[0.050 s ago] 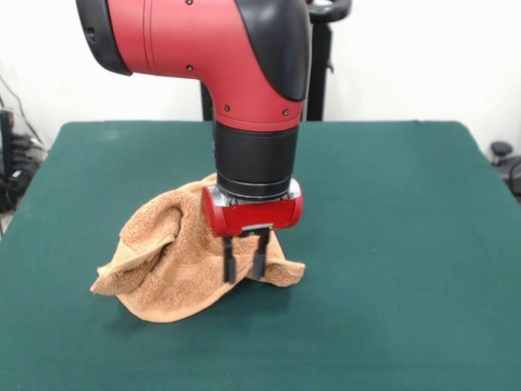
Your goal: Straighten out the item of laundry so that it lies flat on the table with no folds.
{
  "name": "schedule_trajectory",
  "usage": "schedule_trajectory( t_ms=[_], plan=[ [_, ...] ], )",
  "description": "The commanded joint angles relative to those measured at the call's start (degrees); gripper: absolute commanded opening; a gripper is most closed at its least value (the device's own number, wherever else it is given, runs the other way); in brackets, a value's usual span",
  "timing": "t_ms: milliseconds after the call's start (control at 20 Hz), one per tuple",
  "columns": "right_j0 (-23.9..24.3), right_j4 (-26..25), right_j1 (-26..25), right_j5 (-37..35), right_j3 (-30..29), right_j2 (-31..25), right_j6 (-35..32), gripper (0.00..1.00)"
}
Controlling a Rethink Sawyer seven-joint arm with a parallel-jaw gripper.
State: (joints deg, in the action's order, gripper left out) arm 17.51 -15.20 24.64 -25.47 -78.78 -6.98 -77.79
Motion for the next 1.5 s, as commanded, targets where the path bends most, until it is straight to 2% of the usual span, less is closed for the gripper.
schedule_trajectory(
  t_ms=[50, 600, 1050, 1500],
  plan=[
    [0.16, -3.64, -0.93, 1.97, -6.36, -1.97, -3.50, 0.00],
    [-0.31, -4.12, -0.44, 2.29, -7.03, -1.35, -3.59, 0.00],
    [1.43, -3.48, -3.41, 5.39, -6.80, -3.58, -3.69, 0.00],
    [-3.12, -2.37, -3.10, 2.35, -4.72, 0.12, -7.20, 0.00]
  ],
)
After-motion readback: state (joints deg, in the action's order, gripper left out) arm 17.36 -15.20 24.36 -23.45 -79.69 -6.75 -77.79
